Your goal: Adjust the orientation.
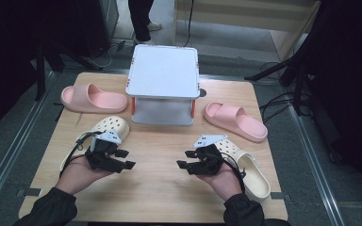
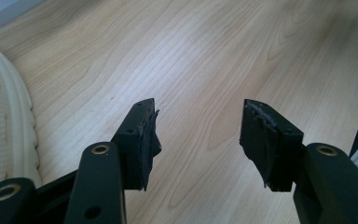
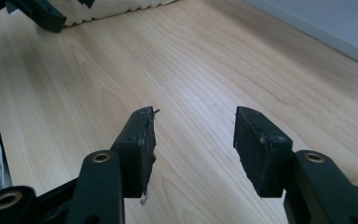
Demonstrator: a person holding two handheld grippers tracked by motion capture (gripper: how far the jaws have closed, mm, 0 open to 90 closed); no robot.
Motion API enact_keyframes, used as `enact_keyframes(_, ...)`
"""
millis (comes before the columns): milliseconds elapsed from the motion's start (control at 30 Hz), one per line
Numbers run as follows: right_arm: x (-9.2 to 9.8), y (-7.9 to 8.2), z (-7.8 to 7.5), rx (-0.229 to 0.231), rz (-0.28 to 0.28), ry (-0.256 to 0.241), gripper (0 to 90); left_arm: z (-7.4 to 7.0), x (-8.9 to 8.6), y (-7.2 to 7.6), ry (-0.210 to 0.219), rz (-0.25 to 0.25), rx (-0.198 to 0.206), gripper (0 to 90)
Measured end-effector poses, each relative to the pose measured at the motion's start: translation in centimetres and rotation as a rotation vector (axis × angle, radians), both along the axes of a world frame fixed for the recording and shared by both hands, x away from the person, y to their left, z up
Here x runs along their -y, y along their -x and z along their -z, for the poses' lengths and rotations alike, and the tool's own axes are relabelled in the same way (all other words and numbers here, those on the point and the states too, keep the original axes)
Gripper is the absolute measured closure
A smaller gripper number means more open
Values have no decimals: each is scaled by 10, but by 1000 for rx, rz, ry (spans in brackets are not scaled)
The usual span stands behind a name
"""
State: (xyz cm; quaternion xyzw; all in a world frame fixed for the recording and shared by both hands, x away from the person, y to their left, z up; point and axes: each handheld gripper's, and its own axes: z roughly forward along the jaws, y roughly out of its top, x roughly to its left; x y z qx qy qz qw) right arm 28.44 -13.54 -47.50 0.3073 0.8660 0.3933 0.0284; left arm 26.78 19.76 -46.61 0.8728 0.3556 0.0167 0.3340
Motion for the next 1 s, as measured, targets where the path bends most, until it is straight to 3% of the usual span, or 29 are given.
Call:
enact_keyframes(267, -4, -1, 1, -4, -20, 14, 490, -7, -20, 5, -18, -37, 3, 454)
enact_keyframes(433, -7, -3, 2, -12, -35, 23, 489, -15, -38, 10, -1, -90, 10, 462)
enact_keyframes(533, -10, -4, 3, -7, -46, 29, 487, -21, -57, 12, -14, -146, 7, 465)
enact_keyframes(767, -14, -5, 4, -12, -56, 39, 481, -27, -78, 17, -29, -237, 11, 474)
enact_keyframes(900, -16, -7, 5, -15, -63, 45, 478, -17, -83, 10, -70, -283, -15, 477)
enact_keyframes(1000, -18, -7, 6, -14, -69, 50, 476, -3, -81, 0, -71, -300, -32, 476)
